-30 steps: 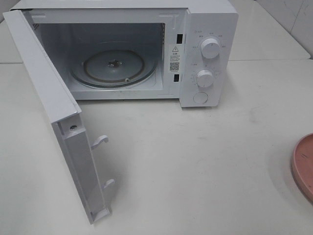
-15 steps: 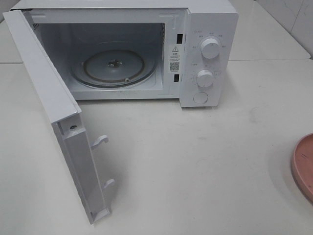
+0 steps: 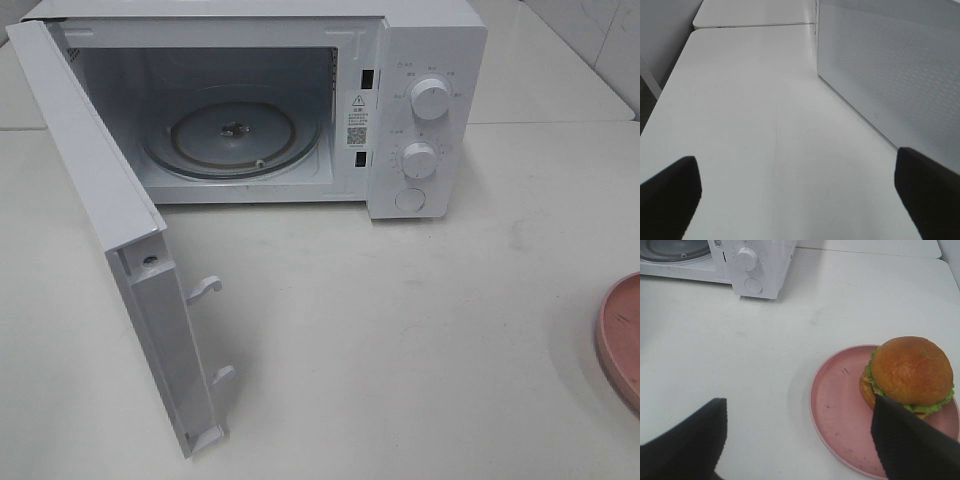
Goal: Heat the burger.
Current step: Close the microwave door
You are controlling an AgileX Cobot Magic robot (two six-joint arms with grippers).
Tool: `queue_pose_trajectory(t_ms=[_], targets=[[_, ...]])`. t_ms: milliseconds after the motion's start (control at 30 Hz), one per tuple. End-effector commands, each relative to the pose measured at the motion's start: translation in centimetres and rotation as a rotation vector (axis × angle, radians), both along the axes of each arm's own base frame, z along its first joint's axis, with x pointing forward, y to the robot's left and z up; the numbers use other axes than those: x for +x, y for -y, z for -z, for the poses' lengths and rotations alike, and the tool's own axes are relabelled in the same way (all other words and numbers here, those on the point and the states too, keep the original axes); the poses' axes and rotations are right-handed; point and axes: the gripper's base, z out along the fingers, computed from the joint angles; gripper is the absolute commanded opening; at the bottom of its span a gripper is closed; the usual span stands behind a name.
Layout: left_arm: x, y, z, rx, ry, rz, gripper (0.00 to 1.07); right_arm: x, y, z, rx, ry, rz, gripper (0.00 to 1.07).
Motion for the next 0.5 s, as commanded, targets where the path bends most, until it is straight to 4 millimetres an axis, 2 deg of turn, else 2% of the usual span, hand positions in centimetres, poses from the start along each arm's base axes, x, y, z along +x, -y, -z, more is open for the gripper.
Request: queue_pose_trajectory(t_ms=[33,167,233,267,300,333,367,400,433,467,500], targets=[[-0.1,0.2,-1.0,-0.031,0.064,0.009,1.03,-0.4,0.1,-0.1,-0.006,0.038,0.002,0.76],[0.7,0.1,-1.7,-0.032,0.08,0.004,1.01,-0.4,0.1,-0.1,-0.006,0.038,0.002,0.76],[1.9,0.0,-2.0,-0.025,0.059,-0.002,0.95,-0.4,0.1,-0.1,-0.006,0.038,0.002,0.76],[1.9,0.0,-2.0,-0.025,0.059,-0.002,0.95,-0.4,0.1,-0.1,-0.006,0.038,0.002,0.76],[2.7,-0.1,-2.1,-0.027,0.04,-0.005,0.86,-0.4,0.1,-0.1,-0.003,0.038,0.003,0.76],[2.7,-0.1,-2.1,-0.027,0.04,-0.005,0.86,-0.4,0.1,-0.1,-0.003,0.038,0.003,0.76],[3.5,-0.1,-2.3,-0.029,0.027,-0.007,0.7,-0.4,0.1,-0.1,0.001,0.037,0.005,0.76],[4.0,-0.2,-2.3,-0.031,0.017,-0.008,0.6,-0.4,0.1,-0.1,0.002,0.037,0.005,0.76],[4.0,-0.2,-2.3,-0.031,0.017,-0.008,0.6,-0.4,0.1,-0.1,0.002,0.037,0.005,0.76],[4.8,-0.2,-2.3,-0.034,-0.003,-0.01,0.42,-0.4,0.1,-0.1,0.002,0.037,0.005,0.76],[5.2,-0.2,-2.3,-0.037,-0.016,-0.011,0.33,-0.4,0.1,-0.1,0.002,0.037,0.005,0.76]])
